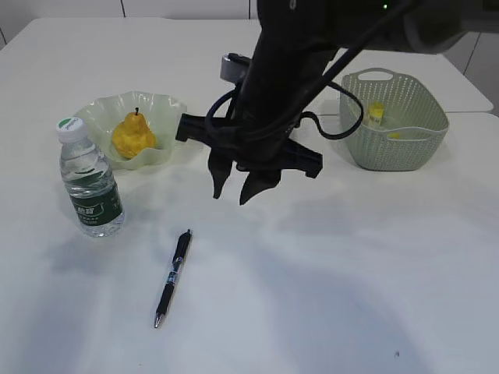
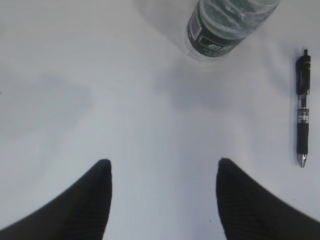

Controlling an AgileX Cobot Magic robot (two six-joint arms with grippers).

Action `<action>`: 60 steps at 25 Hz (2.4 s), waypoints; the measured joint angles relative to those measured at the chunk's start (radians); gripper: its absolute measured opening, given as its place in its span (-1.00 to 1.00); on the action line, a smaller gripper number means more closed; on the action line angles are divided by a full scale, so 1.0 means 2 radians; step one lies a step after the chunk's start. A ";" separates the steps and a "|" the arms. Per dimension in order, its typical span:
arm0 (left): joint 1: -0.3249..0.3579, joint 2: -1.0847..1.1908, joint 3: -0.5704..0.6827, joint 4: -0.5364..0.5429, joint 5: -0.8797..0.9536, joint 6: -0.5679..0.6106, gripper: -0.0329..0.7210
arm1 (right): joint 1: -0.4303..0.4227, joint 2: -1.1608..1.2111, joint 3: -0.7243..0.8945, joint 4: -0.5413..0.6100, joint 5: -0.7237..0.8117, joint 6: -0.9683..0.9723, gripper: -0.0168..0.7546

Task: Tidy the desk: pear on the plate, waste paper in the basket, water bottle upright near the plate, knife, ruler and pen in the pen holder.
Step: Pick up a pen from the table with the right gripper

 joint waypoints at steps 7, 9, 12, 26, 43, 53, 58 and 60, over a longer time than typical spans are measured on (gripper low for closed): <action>0.000 0.000 0.000 0.000 0.000 0.000 0.32 | 0.037 0.053 -0.052 -0.001 0.001 0.026 -0.30; 0.000 0.000 0.000 0.000 0.000 0.000 0.32 | 0.047 0.071 -0.083 -0.014 0.010 0.043 -0.30; 0.000 0.000 0.000 0.000 0.000 0.000 0.32 | 0.060 0.103 -0.135 -0.046 0.042 0.066 -0.30; 0.000 0.000 0.000 0.000 -0.008 0.000 0.32 | 0.090 0.219 -0.273 -0.087 0.094 0.129 -0.30; 0.000 0.000 0.000 0.000 -0.013 0.000 0.32 | 0.088 0.251 -0.274 -0.111 0.094 0.077 -0.18; 0.000 0.000 0.000 0.000 -0.017 0.000 0.32 | 0.082 0.263 -0.274 -0.094 0.094 0.074 -0.17; 0.000 0.000 0.000 0.000 -0.018 0.000 0.32 | 0.082 0.268 -0.274 -0.091 0.094 0.074 -0.17; 0.000 0.000 0.000 0.000 -0.017 0.000 0.32 | 0.082 0.270 -0.274 -0.091 0.094 0.074 -0.17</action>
